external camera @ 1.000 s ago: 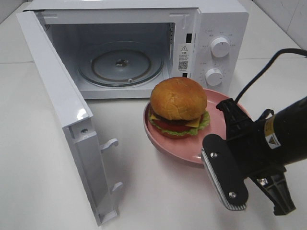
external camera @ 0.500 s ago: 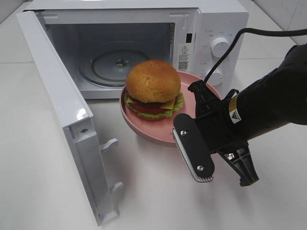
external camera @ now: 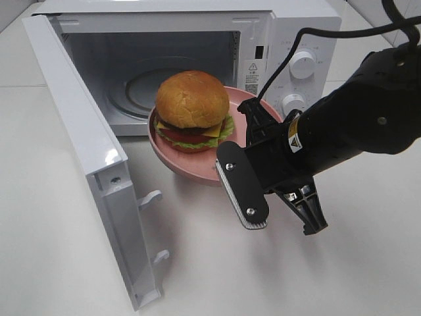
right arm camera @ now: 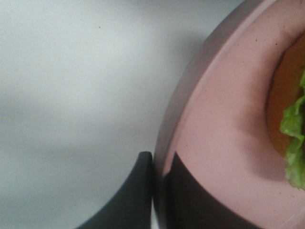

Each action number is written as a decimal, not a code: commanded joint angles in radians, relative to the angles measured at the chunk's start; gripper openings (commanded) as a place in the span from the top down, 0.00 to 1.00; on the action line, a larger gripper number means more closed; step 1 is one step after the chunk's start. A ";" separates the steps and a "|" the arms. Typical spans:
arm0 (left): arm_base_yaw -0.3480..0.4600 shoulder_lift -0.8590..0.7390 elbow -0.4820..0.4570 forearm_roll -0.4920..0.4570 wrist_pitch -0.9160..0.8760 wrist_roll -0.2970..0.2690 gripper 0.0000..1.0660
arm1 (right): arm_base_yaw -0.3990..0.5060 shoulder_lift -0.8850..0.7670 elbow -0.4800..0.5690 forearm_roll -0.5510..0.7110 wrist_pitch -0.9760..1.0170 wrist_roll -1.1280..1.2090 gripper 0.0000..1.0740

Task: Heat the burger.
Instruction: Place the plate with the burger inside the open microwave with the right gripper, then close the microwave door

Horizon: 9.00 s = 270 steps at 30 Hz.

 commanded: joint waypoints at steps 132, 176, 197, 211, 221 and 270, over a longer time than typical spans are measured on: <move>-0.007 -0.019 0.001 0.002 -0.004 -0.002 0.06 | -0.047 0.803 -1.299 0.018 0.406 0.000 1.00; -0.007 -0.019 0.001 0.002 -0.004 -0.002 0.06 | -0.057 0.853 -1.361 0.049 0.405 0.030 1.00; -0.007 -0.019 0.001 0.002 -0.004 -0.002 0.06 | -0.057 0.846 -1.369 0.070 0.473 0.028 0.58; -0.007 -0.019 0.001 0.002 -0.004 -0.002 0.06 | -0.057 0.823 -1.371 0.097 0.576 0.020 0.55; -0.007 -0.019 0.001 0.002 -0.004 -0.002 0.06 | -0.057 0.804 -1.371 0.102 0.656 0.026 0.55; -0.007 -0.019 0.001 0.002 -0.004 -0.002 0.06 | -0.047 0.523 -0.978 0.141 0.714 0.082 0.53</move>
